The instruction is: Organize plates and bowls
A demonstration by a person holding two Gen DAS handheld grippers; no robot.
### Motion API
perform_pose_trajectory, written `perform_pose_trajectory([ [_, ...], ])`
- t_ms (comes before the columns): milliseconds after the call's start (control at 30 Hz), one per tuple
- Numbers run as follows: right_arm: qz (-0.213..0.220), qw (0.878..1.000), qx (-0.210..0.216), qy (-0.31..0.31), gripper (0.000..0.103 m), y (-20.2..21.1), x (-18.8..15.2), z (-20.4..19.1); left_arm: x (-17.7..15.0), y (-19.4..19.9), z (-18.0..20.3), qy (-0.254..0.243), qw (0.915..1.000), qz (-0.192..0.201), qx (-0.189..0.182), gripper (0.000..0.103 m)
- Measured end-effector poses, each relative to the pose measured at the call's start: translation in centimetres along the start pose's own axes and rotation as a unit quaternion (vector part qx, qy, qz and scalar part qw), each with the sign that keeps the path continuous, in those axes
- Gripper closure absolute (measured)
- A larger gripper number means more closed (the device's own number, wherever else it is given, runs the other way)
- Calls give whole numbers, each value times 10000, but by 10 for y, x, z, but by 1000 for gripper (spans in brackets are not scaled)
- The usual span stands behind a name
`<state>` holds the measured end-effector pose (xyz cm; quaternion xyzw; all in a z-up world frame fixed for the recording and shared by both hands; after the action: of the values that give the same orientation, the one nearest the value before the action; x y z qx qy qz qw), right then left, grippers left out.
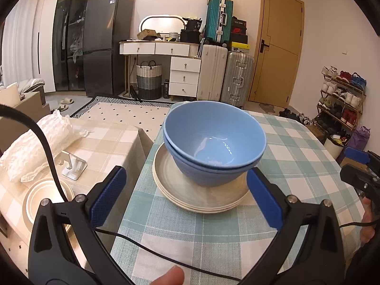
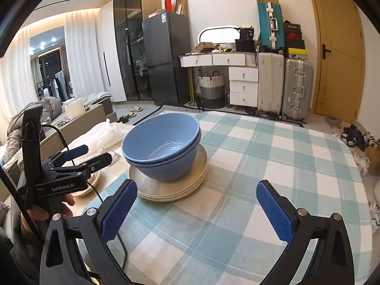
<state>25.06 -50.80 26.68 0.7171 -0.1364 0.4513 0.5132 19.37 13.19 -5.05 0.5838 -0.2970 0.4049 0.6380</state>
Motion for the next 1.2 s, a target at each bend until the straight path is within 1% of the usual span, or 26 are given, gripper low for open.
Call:
perform_pose_trajectory([
  [200, 217, 9989, -403, -95, 1, 1, -16, 19, -8, 3, -7, -17, 10000, 1, -12, 2],
  [367, 292, 9981, -538, -29, 1, -6, -21, 23, -14, 0, -7, 50, 9999, -66, -86, 2],
  [533, 386, 9972, -638, 48, 1, -10, -22, 24, -21, -3, 1, -8, 10000, -54, -34, 2],
  [600, 514, 9956, -774, 93, 1, -6, -21, 25, -23, -4, 4, 8, 9999, -67, -76, 2],
  [667, 570, 9946, -866, 102, 1, -5, -22, 27, -24, -5, 6, -66, 10000, -57, -39, 2],
  [733, 524, 9951, -839, 13, 1, -7, -24, 30, -24, -6, 6, -117, 9999, -8, 19, 2],
  [833, 491, 9956, -792, -139, 1, -8, -26, 33, -24, -7, 7, -88, 10000, -13, -41, 2],
  [933, 465, 9957, -792, -92, 1, -9, -27, 31, -26, -7, 7, -102, 9999, -9, -27, 2],
  [1000, 520, 9954, -805, -53, 1, -9, -25, 30, -27, -8, 7, -84, 10000, -8, -47, 2],
  [1200, 495, 9956, -784, -160, 1, -16, -26, 27, -29, -11, 3, -41, 10000, -34, -18, 2],
])
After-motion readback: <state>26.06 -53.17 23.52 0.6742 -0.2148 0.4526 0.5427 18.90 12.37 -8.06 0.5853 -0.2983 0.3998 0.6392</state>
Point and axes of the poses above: each gripper's, at about its wrist camera, not at the fingertips, and y roughly against the way its jaws point, z to its right, x to its top, the point moved 8 cm from there along -y, roughly the way its jaws point, and after that the axes turned 2 degrees about -x, right-handed, at the moved point
